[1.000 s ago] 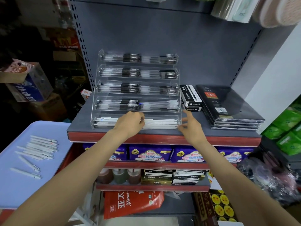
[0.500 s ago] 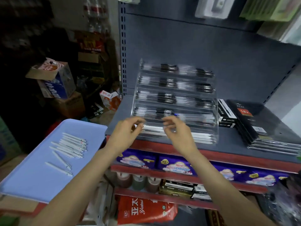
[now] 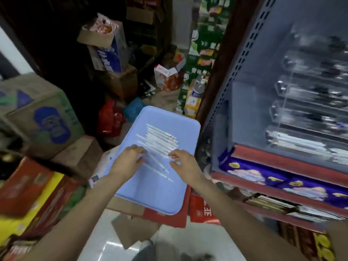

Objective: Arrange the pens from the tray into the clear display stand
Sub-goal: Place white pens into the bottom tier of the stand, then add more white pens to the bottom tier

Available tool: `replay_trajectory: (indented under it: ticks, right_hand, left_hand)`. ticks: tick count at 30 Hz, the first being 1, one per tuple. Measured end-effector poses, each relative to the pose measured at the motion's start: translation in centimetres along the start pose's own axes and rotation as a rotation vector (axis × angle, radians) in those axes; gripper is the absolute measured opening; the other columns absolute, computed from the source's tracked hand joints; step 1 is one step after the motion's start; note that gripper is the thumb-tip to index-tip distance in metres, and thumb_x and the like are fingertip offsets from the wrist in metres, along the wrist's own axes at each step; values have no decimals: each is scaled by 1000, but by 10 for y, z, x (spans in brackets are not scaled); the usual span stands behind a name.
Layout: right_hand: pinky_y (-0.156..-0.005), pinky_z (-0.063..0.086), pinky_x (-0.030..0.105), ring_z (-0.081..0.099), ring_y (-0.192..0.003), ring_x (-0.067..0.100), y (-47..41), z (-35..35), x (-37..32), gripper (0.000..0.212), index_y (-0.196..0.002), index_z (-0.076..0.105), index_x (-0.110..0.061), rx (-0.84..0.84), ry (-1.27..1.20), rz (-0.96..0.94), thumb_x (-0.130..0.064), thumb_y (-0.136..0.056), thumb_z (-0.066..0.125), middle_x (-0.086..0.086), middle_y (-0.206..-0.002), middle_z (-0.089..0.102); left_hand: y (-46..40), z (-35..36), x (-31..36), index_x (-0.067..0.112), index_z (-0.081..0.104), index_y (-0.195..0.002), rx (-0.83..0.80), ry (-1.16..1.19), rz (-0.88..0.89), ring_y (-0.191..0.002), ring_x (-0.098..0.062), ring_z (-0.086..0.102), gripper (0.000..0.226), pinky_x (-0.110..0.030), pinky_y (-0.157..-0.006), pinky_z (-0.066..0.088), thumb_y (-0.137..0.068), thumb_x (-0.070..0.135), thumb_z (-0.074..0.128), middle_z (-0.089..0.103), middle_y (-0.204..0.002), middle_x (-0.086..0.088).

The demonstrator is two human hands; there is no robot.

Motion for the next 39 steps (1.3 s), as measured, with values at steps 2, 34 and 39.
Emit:
replay_trajectory:
  ticks: [2,34,39]
  right_hand:
    - [-96,43,37,51,-118,28,-16,28,6,35,-123,53,-9,-75,118,65,-21,-91,58,16,-123,53]
    - [-69,51,30,64,-77,15,20,-106,-30,7,-84,61,-22,305,-236,3,-28,-86,65,-5,-74,63]
    - [-67,56,26,66,-72,11,76,-203,1,30,-119,52,-19,470,-529,-158,-17,-91,59,-2,-79,64]
  left_hand:
    - [-5,10,-22,8,61,-118,-108,-58,28,-112,-33,52,32,-35,-96,40,-86,4,59,57,-118,-14]
    - [-38,-43,135,-11,60,-89,25,872,56,-84,-31,67,31,-40,-81,56,-93,19,55,67,-90,-27]
    - [-21,-35,246,25,45,-65,-36,550,397,-50,-2,45,32,-24,-55,37,-96,22,49,44,-56,5]
Point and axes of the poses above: each hand's wrist, its own y-axis away from the middle knuckle, its own z-axis out of the palm, x = y × z, the point moved 2 cm from there along -y, towards the middle knuckle
